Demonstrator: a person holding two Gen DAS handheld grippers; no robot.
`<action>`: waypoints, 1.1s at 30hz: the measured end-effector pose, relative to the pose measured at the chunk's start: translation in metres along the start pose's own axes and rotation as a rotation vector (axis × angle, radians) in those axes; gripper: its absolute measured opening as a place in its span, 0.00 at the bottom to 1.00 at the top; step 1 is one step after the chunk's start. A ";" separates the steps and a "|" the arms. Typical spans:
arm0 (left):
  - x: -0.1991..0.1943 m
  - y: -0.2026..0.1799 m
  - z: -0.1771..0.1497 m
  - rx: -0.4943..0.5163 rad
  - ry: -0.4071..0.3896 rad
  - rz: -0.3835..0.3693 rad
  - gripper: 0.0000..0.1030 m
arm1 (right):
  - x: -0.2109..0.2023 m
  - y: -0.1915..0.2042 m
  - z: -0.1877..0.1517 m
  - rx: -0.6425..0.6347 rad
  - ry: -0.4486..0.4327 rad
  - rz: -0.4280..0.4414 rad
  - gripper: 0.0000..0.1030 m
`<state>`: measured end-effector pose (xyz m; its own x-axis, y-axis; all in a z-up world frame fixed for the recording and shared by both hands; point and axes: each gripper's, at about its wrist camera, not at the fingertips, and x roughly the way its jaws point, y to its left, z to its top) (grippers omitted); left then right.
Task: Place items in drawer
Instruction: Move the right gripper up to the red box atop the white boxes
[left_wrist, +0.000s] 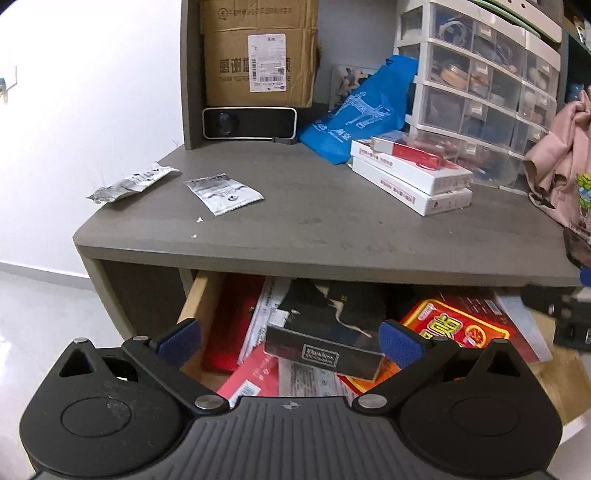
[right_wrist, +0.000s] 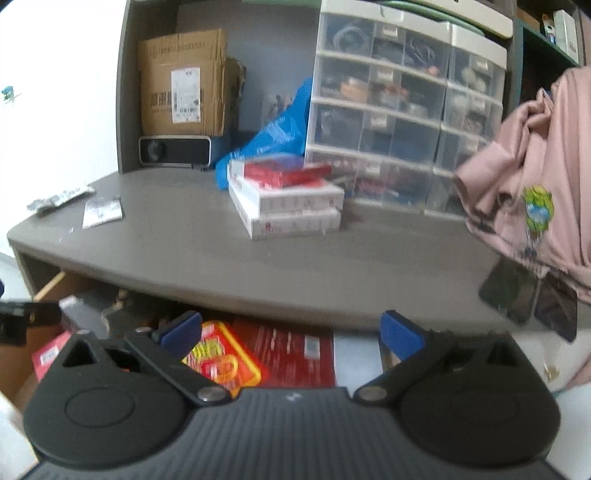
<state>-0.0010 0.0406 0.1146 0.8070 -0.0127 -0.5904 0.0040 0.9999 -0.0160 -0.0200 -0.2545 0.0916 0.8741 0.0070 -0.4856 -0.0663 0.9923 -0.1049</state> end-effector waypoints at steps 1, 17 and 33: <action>0.001 0.001 0.001 -0.001 -0.002 0.004 1.00 | 0.005 0.002 0.005 -0.014 -0.004 -0.001 1.00; 0.016 0.017 0.019 -0.026 -0.005 -0.003 1.00 | 0.077 0.035 0.092 -0.245 -0.064 -0.014 1.00; 0.020 0.018 0.014 -0.025 0.002 -0.070 1.00 | 0.165 0.099 0.122 -0.629 -0.088 -0.184 1.00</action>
<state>0.0230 0.0586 0.1135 0.8039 -0.0829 -0.5890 0.0457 0.9959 -0.0778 0.1760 -0.1397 0.1073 0.9323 -0.1189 -0.3416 -0.1576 0.7166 -0.6795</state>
